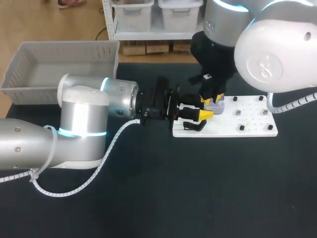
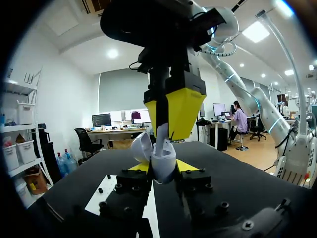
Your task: Pick up each earbud case from the left stands, insert the matching earbuds, close the lid, and place the case in the box.
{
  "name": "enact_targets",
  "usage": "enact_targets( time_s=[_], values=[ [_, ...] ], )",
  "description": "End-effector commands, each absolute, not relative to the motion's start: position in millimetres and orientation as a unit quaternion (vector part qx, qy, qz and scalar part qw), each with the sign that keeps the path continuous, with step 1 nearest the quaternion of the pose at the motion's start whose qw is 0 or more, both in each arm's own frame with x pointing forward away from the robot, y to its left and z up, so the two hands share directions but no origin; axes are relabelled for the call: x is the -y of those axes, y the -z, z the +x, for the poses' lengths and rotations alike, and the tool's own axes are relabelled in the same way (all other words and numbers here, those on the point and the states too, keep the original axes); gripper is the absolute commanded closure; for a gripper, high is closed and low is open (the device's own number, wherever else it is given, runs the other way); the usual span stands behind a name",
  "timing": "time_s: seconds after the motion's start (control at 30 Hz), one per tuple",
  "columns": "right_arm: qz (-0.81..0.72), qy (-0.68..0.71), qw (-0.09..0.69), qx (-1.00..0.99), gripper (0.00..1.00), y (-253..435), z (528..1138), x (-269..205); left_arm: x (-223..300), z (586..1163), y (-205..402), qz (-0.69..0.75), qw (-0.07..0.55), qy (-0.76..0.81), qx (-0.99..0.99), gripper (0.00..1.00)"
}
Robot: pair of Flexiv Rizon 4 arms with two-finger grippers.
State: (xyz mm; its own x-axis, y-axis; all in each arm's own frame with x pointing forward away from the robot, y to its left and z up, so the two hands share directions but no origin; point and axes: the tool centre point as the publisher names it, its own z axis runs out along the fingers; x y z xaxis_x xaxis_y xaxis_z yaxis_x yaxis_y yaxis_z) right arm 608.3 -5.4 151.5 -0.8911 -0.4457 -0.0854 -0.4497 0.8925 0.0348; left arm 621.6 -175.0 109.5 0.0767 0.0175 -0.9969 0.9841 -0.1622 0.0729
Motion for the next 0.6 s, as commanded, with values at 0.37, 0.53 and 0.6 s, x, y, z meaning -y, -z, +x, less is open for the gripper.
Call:
enact_targets(
  time_s=[0.37, 0.53, 0.6],
  values=[
    [-0.235, -0.023, 0.033, -0.971, 1.0, -148.5, 608.4, 4.4, 175.0, 621.0, -109.2, 0.563, 0.472, 0.513, -0.445, 1.0],
    [-0.234, -0.021, 0.031, -0.971, 1.0, -146.3, 608.6, 4.9, 175.0, 621.0, -109.2, 0.563, 0.472, 0.513, -0.445, 1.0],
    [-0.235, -0.02, 0.029, -0.971, 1.0, -145.2, 608.4, 4.2, 175.0, 621.0, -109.2, 0.563, 0.472, 0.513, -0.445, 1.0]
  ],
)
